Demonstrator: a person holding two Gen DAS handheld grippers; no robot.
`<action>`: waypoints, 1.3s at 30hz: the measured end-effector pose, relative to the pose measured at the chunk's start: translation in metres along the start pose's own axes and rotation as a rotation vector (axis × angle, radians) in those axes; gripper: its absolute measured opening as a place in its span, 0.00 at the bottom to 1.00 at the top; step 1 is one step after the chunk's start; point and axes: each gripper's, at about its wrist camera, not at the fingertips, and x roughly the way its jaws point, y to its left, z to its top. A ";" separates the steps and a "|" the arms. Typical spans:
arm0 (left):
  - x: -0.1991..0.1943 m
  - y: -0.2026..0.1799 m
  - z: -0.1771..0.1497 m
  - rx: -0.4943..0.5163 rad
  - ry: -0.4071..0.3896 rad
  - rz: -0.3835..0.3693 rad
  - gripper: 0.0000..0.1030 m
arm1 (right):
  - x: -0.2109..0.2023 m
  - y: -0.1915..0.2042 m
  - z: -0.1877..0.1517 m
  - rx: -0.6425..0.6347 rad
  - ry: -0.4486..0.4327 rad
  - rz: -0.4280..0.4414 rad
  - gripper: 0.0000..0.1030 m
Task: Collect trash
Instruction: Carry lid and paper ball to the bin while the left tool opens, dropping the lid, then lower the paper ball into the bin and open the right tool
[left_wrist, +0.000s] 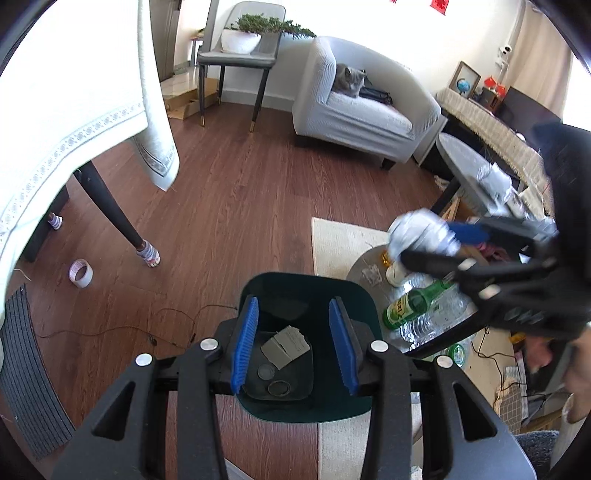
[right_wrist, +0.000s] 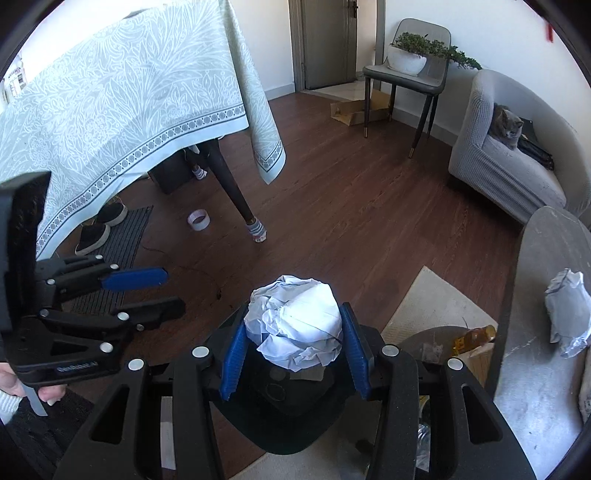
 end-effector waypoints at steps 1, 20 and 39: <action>-0.004 0.002 0.001 0.000 -0.007 0.000 0.40 | 0.005 0.002 -0.001 -0.001 0.013 0.002 0.47; -0.053 0.005 0.019 0.013 -0.109 -0.026 0.12 | 0.101 0.026 -0.026 -0.030 0.294 -0.010 0.47; -0.105 -0.005 0.045 -0.040 -0.251 -0.089 0.12 | 0.143 0.042 -0.075 -0.147 0.459 -0.052 0.55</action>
